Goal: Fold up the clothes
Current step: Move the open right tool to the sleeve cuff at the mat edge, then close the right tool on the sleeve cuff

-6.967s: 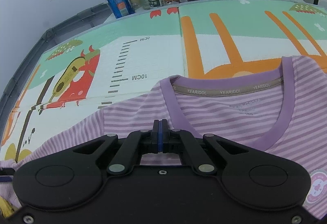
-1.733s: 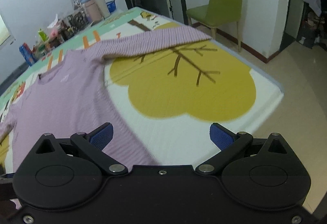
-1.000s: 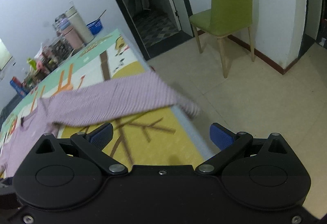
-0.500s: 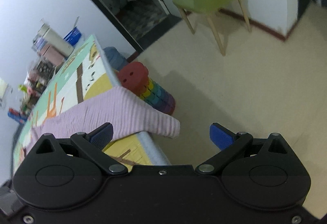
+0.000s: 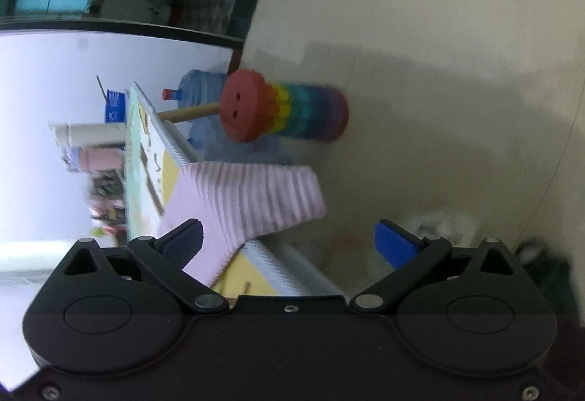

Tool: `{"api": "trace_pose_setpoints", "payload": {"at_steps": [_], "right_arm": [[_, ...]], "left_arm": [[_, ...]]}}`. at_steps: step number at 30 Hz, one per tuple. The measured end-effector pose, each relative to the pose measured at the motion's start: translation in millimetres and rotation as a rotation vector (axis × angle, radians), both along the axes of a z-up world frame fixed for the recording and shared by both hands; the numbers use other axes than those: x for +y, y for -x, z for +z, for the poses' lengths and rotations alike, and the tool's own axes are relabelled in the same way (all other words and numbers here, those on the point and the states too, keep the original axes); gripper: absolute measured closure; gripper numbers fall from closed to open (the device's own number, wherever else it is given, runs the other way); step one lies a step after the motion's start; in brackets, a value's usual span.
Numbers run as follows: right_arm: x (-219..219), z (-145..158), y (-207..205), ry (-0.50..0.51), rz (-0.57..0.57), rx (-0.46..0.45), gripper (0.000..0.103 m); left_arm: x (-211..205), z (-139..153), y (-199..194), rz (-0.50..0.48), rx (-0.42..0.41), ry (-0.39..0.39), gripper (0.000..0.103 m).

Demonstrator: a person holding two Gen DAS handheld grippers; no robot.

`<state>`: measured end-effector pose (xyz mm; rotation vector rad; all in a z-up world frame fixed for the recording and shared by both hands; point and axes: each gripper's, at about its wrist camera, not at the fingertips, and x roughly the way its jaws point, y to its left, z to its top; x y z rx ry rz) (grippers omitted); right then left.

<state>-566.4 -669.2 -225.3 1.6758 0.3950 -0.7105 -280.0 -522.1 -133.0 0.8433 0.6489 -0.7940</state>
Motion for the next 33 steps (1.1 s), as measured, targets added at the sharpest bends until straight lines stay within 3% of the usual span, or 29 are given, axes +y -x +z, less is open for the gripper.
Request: {"api": "trace_pose_setpoints", "payload": {"at_steps": [4, 11, 18, 20, 21, 24, 25, 27, 29, 33], "right_arm": [[-1, -23, 2, -0.101, -0.028, -0.099, 0.003], [-2, -50, -11, -0.18, -0.033, -0.163, 0.005], [-5, -76, -39, -0.28, -0.068, -0.224, 0.018], [-5, -78, -42, -0.279, -0.091, -0.216, 0.028], [-5, -79, -42, -0.276, -0.102, -0.212, 0.038], [-8, -78, -43, -0.245, -0.137, -0.203, 0.058], [-9, -76, -43, -0.225, -0.141, -0.199, 0.062], [-12, -64, -43, -0.155, -0.146, -0.171, 0.081], [-16, -49, -44, -0.073, -0.142, -0.145, 0.093], [-22, -11, -47, 0.115, -0.11, -0.094, 0.1]], "left_arm": [[-6, -2, 0, -0.01, -0.016, -0.007, 0.004], [-12, -5, 0, -0.02, -0.018, -0.008, 0.004], [-13, -6, 0, -0.027, -0.011, -0.002, 0.004], [-13, -6, 0, -0.029, 0.004, 0.006, 0.004], [-13, -6, 0, -0.03, 0.012, 0.01, 0.005], [-13, -6, -1, -0.031, 0.037, 0.022, 0.015], [-13, -5, -2, -0.025, 0.053, 0.029, 0.019], [-13, -4, -6, -0.013, 0.095, 0.046, 0.026], [-13, -3, -10, -0.003, 0.143, 0.063, 0.036], [-13, -1, -21, 0.037, 0.223, 0.088, 0.043]]}}
